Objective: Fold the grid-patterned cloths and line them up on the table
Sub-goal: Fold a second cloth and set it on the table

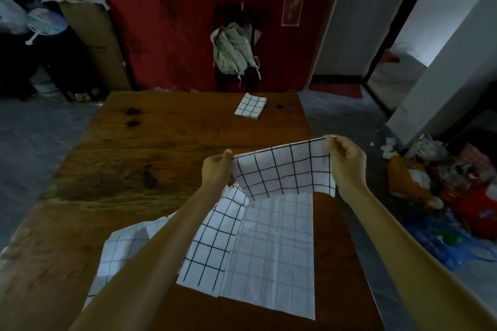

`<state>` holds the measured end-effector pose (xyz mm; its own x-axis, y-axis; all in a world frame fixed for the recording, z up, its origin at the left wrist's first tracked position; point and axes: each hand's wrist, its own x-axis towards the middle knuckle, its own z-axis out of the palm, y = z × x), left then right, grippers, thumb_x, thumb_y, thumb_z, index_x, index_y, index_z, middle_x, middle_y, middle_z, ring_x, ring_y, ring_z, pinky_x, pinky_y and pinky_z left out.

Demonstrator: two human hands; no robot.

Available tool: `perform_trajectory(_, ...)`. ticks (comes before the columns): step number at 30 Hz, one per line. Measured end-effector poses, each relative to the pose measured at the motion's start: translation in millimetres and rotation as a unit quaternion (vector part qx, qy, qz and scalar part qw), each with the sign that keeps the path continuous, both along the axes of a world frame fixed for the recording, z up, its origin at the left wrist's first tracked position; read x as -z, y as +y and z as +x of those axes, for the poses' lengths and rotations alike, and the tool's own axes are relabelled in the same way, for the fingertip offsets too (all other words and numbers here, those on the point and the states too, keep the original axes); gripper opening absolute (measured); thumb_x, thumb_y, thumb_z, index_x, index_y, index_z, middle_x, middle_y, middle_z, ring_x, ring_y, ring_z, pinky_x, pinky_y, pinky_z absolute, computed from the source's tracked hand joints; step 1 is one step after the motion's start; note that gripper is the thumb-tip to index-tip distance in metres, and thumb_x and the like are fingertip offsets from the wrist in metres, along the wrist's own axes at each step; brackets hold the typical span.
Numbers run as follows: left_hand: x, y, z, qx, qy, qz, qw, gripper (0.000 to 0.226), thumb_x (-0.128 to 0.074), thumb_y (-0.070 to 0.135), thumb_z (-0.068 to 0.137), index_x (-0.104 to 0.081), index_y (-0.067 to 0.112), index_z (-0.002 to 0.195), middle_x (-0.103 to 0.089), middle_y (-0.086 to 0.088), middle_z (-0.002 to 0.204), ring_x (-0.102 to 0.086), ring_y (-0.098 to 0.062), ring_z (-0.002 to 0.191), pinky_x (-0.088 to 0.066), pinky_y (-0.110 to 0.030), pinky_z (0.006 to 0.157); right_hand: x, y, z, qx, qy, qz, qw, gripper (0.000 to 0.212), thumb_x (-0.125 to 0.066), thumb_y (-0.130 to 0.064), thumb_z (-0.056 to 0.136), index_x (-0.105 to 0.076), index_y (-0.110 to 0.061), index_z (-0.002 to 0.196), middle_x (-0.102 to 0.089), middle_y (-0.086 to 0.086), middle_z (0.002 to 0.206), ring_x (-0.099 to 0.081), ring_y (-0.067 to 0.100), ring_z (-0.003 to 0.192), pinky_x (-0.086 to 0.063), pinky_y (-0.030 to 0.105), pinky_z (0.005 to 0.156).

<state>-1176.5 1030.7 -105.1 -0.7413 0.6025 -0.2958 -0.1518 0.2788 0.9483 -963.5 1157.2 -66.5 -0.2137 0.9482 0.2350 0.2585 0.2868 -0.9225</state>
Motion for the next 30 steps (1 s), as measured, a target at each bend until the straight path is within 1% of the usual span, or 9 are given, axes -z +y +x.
perform_trajectory(4, -3.1, -0.9, -0.1, -0.025, 0.191, 0.009, 0.981, 0.021, -0.042, 0.031, 0.1, -0.054, 0.017, 0.09, -0.055, 0.003, 0.074, -0.052, -0.012, 0.067, -0.043, -0.026, 0.059, -7.1, 1.4, -1.1, -0.044, -0.022, 0.038, 0.998, 0.011, -0.055, -0.022, 0.096, -0.063, -0.024, 0.09, -0.062, -0.005, 0.08, -0.056, -0.004, 0.07, -0.048, 0.01, 0.066)
perform_trajectory(7, -18.0, 6.4, 11.9, 0.14, 0.344, 0.065, 0.926, 0.02, -0.046, 0.029, 0.098, -0.057, 0.015, 0.107, -0.062, -0.001, 0.096, -0.06, -0.013, 0.086, -0.051, -0.026, 0.074, -11.1, -1.7, -8.4, -0.095, -0.047, 0.051, 0.993, 0.007, -0.056, -0.023, 0.095, -0.062, -0.027, 0.094, -0.062, -0.012, 0.083, -0.058, -0.007, 0.075, -0.047, 0.007, 0.068)
perform_trajectory(10, -24.6, 18.5, 28.6, 0.237, 0.426, 0.071, 0.87, 0.034, -0.052, 0.03, 0.095, -0.055, 0.012, 0.123, -0.061, -0.006, 0.12, -0.057, -0.015, 0.108, -0.049, -0.029, 0.089, -14.1, -7.7, -18.1, -0.138, -0.066, 0.065, 0.986, 0.006, -0.057, -0.024, 0.095, -0.062, -0.028, 0.095, -0.063, -0.012, 0.084, -0.058, -0.004, 0.076, -0.046, 0.008, 0.068)
perform_trajectory(13, -29.2, 24.6, 39.8, 0.247, 0.445, 0.086, 0.857, 0.028, -0.056, 0.025, 0.094, -0.06, 0.011, 0.117, -0.064, -0.003, 0.116, -0.058, -0.014, 0.105, -0.047, -0.024, 0.087, -17.5, -12.0, -21.9, -0.178, -0.069, 0.079, 0.978, 0.008, -0.056, -0.022, 0.095, -0.063, -0.023, 0.098, -0.064, -0.011, 0.086, -0.059, -0.001, 0.078, -0.047, 0.009, 0.07)
perform_trajectory(16, -26.7, 23.7, 35.8, 0.241, 0.444, 0.09, 0.858, 0.013, -0.056, 0.016, 0.093, -0.064, 0.01, 0.102, -0.067, -0.001, 0.097, -0.061, -0.01, 0.086, -0.05, -0.02, 0.077, -20.7, -12.2, -19.6, -0.184, -0.058, 0.086, 0.977, 0.009, -0.056, -0.023, 0.095, -0.064, -0.022, 0.099, -0.064, -0.012, 0.086, -0.059, -0.002, 0.077, -0.047, 0.01, 0.069)
perform_trajectory(19, -24.5, 16.5, 28.7, 0.235, 0.431, 0.078, 0.868, 0.01, -0.058, 0.015, 0.092, -0.066, 0.011, 0.096, -0.062, 0.01, 0.084, -0.054, 0.005, 0.069, -0.045, -0.008, 0.064, -21.2, -10.8, -15.6, -0.169, -0.044, 0.09, 0.98, 0.007, -0.059, -0.024, 0.094, -0.064, -0.026, 0.097, -0.064, -0.015, 0.083, -0.06, -0.004, 0.077, -0.046, 0.01, 0.069)
perform_trajectory(22, -15.9, 7.6, 20.8, 0.252, 0.444, 0.058, 0.858, 0.007, -0.06, 0.016, 0.091, -0.064, 0.018, 0.085, -0.054, 0.017, 0.071, -0.051, 0.007, 0.056, -0.041, -0.008, 0.055, -18.7, -11.4, -12.9, -0.147, -0.026, 0.092, 0.984, 0.006, -0.06, -0.026, 0.093, -0.064, -0.028, 0.096, -0.066, -0.015, 0.084, -0.062, 0.0, 0.078, -0.049, 0.012, 0.07)
perform_trajectory(27, -9.0, 4.6, 13.1, 0.288, 0.473, 0.033, 0.832, 0.01, -0.059, 0.027, 0.091, -0.062, 0.018, 0.09, -0.06, 0.013, 0.075, -0.058, 0.0, 0.062, -0.042, -0.008, 0.05, -18.6, -11.8, -16.2, -0.143, -0.027, 0.089, 0.985, 0.007, -0.061, -0.022, 0.092, -0.066, -0.024, 0.097, -0.065, -0.015, 0.085, -0.06, -0.004, 0.077, -0.047, 0.009, 0.068)
perform_trajectory(30, -26.0, 18.1, 30.9, 0.279, 0.496, 0.073, 0.819, 0.024, -0.063, 0.025, 0.089, -0.062, 0.01, 0.108, -0.061, 0.01, 0.092, -0.055, 0.001, 0.079, -0.046, -0.009, 0.065, -19.1, -15.1, -25.9, -0.185, -0.062, 0.101, 0.976, 0.009, -0.062, -0.02, 0.092, -0.067, -0.023, 0.099, -0.065, -0.018, 0.09, -0.061, -0.005, 0.086, -0.047, 0.008, 0.074)
